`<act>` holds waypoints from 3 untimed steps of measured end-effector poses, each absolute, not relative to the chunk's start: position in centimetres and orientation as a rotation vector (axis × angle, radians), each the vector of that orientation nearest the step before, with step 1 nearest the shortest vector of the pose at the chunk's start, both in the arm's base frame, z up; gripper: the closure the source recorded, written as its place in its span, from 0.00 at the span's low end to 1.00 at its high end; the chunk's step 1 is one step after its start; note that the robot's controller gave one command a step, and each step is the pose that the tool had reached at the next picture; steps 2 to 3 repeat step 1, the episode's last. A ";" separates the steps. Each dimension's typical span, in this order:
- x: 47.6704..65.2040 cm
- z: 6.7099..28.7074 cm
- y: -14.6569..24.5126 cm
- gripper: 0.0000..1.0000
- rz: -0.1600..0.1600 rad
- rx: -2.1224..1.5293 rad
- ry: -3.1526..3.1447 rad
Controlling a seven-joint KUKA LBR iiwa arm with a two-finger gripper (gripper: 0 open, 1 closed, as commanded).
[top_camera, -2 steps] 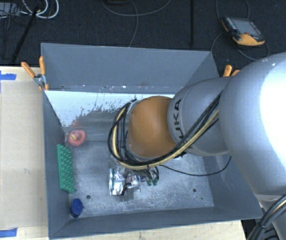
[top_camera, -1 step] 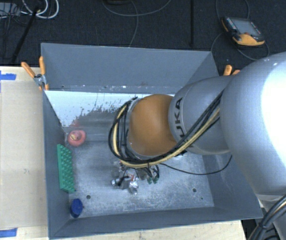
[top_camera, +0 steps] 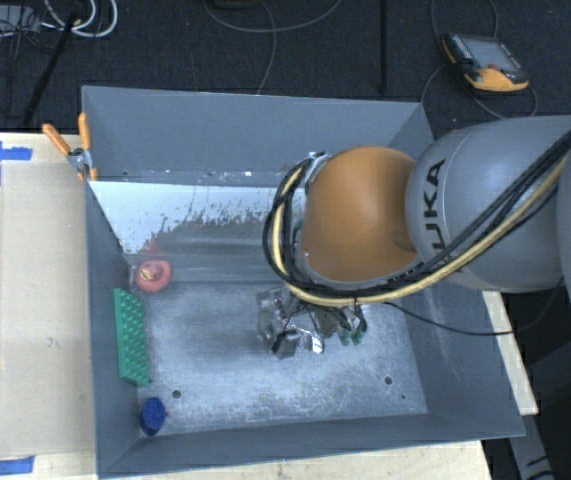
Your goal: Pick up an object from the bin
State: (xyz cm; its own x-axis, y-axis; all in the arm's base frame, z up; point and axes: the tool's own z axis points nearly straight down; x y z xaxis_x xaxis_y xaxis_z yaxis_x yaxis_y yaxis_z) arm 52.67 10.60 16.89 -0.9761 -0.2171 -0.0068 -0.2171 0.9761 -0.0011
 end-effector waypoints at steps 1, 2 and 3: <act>53.1 23.0 8.4 1.00 -0.001 -0.338 3.116; 53.1 23.0 8.4 1.00 -0.001 -0.338 3.116; 53.1 23.0 8.4 1.00 -0.001 -0.338 3.116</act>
Offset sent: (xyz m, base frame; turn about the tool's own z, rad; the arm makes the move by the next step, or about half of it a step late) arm 0.0021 -0.0210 0.0575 -0.0015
